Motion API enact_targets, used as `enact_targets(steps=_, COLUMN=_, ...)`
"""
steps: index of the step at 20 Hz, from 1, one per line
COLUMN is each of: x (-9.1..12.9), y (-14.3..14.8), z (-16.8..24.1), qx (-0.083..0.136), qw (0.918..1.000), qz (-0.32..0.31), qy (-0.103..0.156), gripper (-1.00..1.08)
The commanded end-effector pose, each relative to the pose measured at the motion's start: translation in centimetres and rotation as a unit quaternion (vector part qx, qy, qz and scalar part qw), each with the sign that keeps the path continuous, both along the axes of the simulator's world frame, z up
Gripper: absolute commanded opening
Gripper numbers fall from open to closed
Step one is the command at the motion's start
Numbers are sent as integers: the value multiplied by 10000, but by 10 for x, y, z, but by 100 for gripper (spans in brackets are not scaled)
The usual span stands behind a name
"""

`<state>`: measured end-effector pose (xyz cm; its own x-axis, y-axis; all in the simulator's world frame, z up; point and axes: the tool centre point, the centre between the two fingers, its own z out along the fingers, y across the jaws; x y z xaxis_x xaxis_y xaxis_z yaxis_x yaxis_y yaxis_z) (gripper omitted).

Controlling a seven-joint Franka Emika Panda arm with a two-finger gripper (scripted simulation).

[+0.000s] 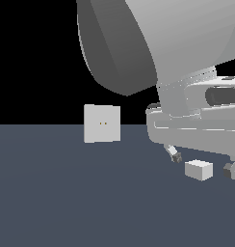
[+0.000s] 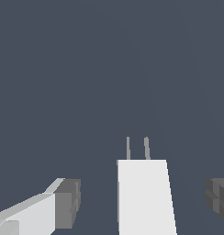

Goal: Plug the charger into the wall socket.

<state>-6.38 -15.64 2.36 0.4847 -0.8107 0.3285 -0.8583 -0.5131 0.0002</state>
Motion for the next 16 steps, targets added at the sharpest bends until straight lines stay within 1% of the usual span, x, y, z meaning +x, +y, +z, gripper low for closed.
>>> enact_targets(steps=1, x=0, y=0, z=-8, qx=1, qw=10000, qz=-1, qy=-5, gripper=100)
enact_targets(steps=5, x=0, y=0, z=-12, qx=-1, qw=10000, qz=-3, qy=-6, gripper=100)
enact_targets(steps=6, x=0, y=0, z=-12, qx=-1, qw=10000, qz=-3, qy=-6, gripper=-100)
enact_targets(steps=16, x=0, y=-1, z=-12, qx=-3, qw=10000, qz=-15, qy=-5, gripper=-100)
